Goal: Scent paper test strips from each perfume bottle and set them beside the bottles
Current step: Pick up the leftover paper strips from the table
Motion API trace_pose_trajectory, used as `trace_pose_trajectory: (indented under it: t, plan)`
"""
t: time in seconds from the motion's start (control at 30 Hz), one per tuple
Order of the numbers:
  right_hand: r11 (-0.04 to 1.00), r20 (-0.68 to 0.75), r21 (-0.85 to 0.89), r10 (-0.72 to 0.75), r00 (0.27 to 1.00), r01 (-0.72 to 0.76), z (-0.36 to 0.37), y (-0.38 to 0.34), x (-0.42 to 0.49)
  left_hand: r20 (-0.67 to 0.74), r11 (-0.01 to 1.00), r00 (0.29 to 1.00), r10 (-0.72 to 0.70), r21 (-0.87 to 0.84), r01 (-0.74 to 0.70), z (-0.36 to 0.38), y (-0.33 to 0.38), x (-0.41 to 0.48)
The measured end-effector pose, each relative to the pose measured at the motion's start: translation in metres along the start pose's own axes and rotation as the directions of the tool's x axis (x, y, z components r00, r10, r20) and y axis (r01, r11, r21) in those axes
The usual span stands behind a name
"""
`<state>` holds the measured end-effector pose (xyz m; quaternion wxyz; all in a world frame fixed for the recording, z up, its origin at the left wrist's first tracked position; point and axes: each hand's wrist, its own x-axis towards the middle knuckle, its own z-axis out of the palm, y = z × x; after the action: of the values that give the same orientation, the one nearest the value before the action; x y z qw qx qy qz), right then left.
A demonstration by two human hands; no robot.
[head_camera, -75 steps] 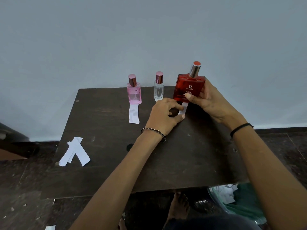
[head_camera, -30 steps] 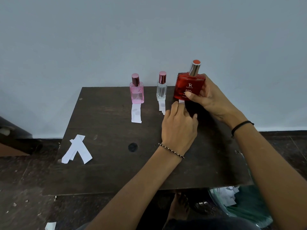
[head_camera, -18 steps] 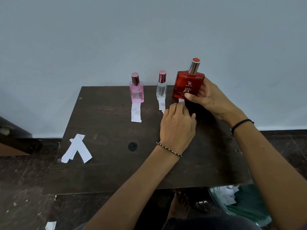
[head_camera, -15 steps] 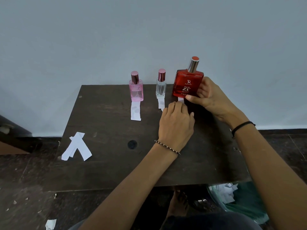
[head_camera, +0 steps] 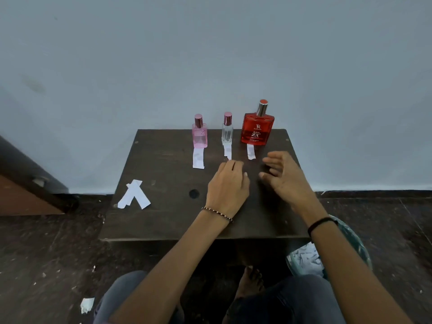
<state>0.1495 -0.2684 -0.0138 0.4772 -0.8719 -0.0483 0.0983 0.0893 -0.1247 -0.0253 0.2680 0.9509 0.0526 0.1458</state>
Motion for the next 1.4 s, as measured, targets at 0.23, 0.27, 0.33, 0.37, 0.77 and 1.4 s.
trace_pose_trajectory:
  t: [0.23,0.27,0.33,0.37,0.77,1.4]
  plan:
    - [0.984,0.145,-0.009,-0.174,0.974,0.177,0.056,-0.04,-0.052,-0.102,0.989,0.99,-0.092,0.107,0.103,-0.058,-0.037,-0.053]
    - [0.978,0.162,0.0,-0.208,0.965,0.21,0.067,-0.047,-0.059,-0.128,0.985,0.987,-0.098,0.132,0.115,-0.069,-0.046,-0.059]
    - [0.957,0.203,-0.002,-0.284,0.937,0.29,0.092,-0.061,-0.071,-0.187,0.973,0.973,-0.137,0.16,0.167,-0.091,-0.064,-0.07]
    - [0.944,0.221,-0.012,-0.32,0.921,0.33,0.104,-0.068,-0.077,-0.211,0.965,0.963,-0.167,0.167,0.204,-0.101,-0.075,-0.077]
    - [0.916,0.414,-0.162,-0.276,0.868,0.368,0.198,-0.11,-0.13,-0.149,0.825,0.812,-0.565,-0.131,0.55,-0.14,-0.147,-0.119]
    - [0.888,0.416,-0.26,-0.252,0.874,0.38,0.212,-0.106,-0.116,-0.102,0.78,0.784,-0.613,-0.241,0.578,-0.14,-0.149,-0.111]
